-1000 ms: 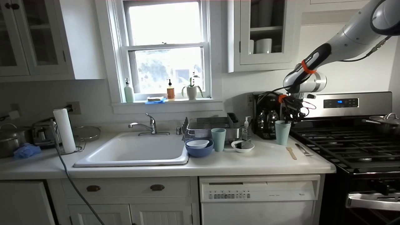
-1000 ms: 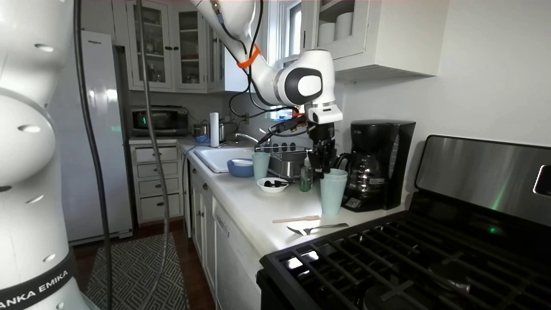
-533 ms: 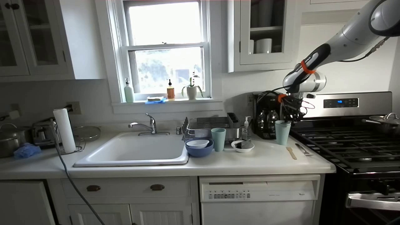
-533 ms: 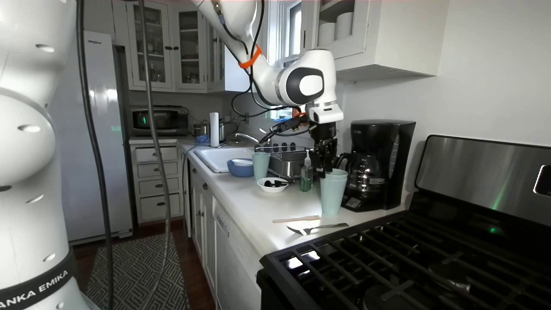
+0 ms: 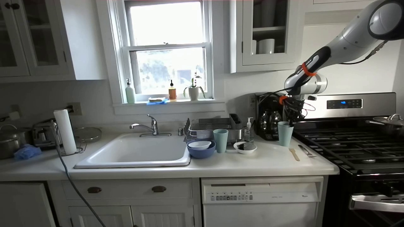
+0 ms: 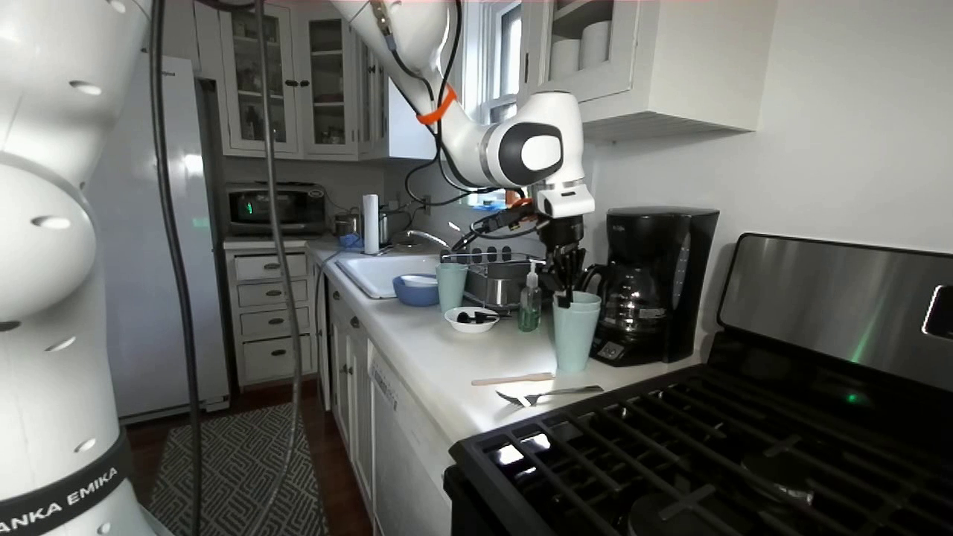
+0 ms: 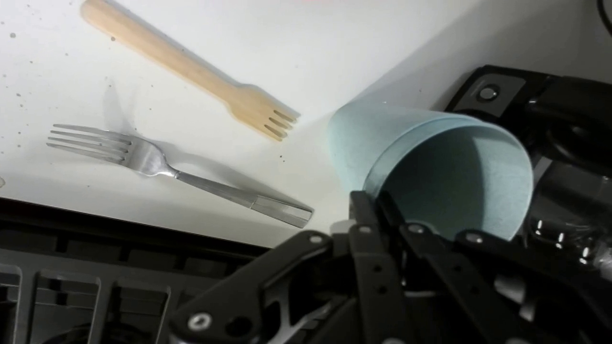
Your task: Remove the grey cup from inside the other grey cup and put it on the counter
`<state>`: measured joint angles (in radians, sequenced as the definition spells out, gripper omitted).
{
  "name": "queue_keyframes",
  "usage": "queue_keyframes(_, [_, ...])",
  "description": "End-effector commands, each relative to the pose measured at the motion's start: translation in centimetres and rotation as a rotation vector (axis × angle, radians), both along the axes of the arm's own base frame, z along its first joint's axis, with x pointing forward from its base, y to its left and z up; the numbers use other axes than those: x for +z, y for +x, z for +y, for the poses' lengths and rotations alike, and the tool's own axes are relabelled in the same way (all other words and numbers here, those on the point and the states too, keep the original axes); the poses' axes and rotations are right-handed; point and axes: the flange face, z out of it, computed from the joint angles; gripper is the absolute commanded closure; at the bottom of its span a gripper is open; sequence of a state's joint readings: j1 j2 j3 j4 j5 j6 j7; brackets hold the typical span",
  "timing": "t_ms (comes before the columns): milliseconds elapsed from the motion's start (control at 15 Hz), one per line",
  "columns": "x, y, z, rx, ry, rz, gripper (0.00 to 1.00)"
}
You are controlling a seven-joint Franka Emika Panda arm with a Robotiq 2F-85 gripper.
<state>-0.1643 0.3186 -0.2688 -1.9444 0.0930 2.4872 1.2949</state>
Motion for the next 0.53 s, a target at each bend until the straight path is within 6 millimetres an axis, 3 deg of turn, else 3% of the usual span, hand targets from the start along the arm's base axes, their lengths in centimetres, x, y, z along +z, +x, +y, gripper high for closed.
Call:
queue_keyframes(0, [0.3, 0.6, -0.3, -0.027, -0.016, -0.008, 1.0])
queue_keyframes(200, [0.5, 0.2, -0.3, -0.01, -0.012, 0.006, 0.99])
queue_keyframes(467, [3.3, -2.6, -0.4, 0.111, 0.011, -0.028, 0.99])
